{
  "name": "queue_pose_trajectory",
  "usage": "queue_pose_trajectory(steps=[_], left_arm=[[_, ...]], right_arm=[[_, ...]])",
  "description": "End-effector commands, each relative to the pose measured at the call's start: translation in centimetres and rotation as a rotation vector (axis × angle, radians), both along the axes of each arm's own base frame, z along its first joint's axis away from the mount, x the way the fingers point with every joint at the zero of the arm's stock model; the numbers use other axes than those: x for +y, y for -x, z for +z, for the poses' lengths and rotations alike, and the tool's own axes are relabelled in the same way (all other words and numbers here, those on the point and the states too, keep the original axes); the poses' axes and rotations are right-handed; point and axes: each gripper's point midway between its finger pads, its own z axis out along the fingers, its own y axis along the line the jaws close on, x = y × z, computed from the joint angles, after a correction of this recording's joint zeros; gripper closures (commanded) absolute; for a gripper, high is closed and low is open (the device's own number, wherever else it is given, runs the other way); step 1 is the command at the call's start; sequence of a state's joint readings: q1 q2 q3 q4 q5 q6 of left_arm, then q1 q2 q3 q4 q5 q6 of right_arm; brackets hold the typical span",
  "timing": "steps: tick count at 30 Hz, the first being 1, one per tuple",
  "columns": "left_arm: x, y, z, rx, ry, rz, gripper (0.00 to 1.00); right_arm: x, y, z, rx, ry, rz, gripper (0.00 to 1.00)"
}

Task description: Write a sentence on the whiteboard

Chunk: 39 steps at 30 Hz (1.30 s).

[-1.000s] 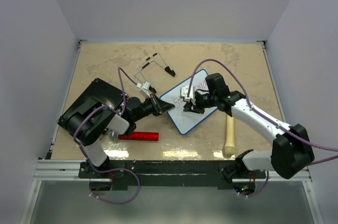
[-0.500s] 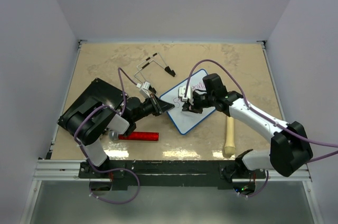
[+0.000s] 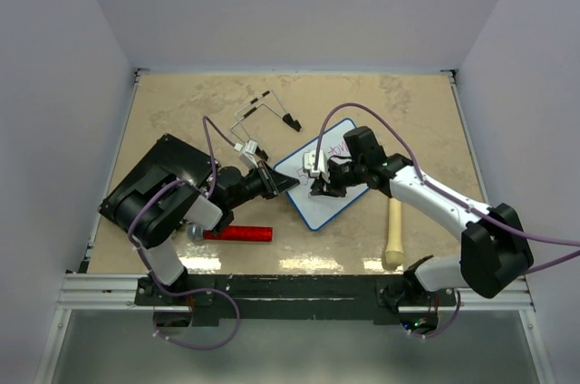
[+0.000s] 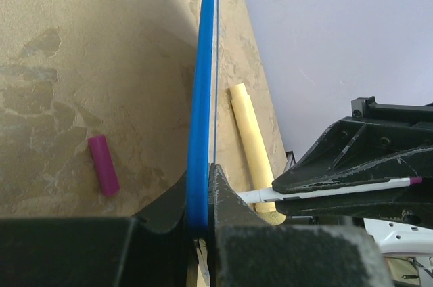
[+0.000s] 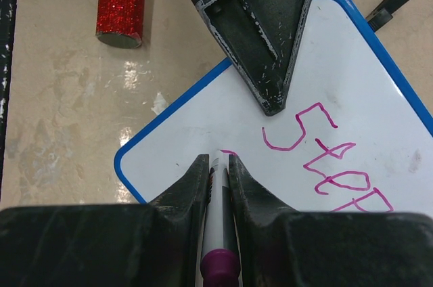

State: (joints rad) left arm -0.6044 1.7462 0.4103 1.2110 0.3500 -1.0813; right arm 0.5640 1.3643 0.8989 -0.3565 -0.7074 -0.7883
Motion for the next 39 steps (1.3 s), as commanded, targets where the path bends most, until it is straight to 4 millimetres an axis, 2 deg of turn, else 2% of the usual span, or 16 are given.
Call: queue_pose_trajectory(steps=[1, 9, 15, 24, 32, 39], left_arm=[[-0.7, -0.5, 5.5, -0.187, 0.135, -0.006, 1.00], [-0.6, -0.5, 5.2, -0.183, 0.129, -0.004, 1.00], [-0.6, -0.5, 5.3, -0.184, 0.132, -0.009, 1.00], [-0.8, -0.5, 5.3, -0.184, 0.137, -0.016, 1.00], [-0.8, -0.4, 5.1, -0.182, 0.135, -0.018, 1.00], [-0.8, -0.5, 5.0, -0.183, 0.131, -0.015, 1.00]], right_arm=[[-0.1, 0.3, -0.1, 0.004, 0.031, 0.035, 1.00], [-0.9, -1.0, 0.4, -0.038, 0.067, -0.052, 1.00], [-0.9, -2.5, 1.5, -0.086, 0.042, -0.127, 1.00], [-0.2, -3.2, 2.4, -0.101, 0.004, -0.143, 1.00], [-0.4, -2.8, 1.6, -0.076, 0.026, -0.125, 1.00], [-1.4, -1.4, 0.2, -0.040, 0.095, -0.077, 1.00]])
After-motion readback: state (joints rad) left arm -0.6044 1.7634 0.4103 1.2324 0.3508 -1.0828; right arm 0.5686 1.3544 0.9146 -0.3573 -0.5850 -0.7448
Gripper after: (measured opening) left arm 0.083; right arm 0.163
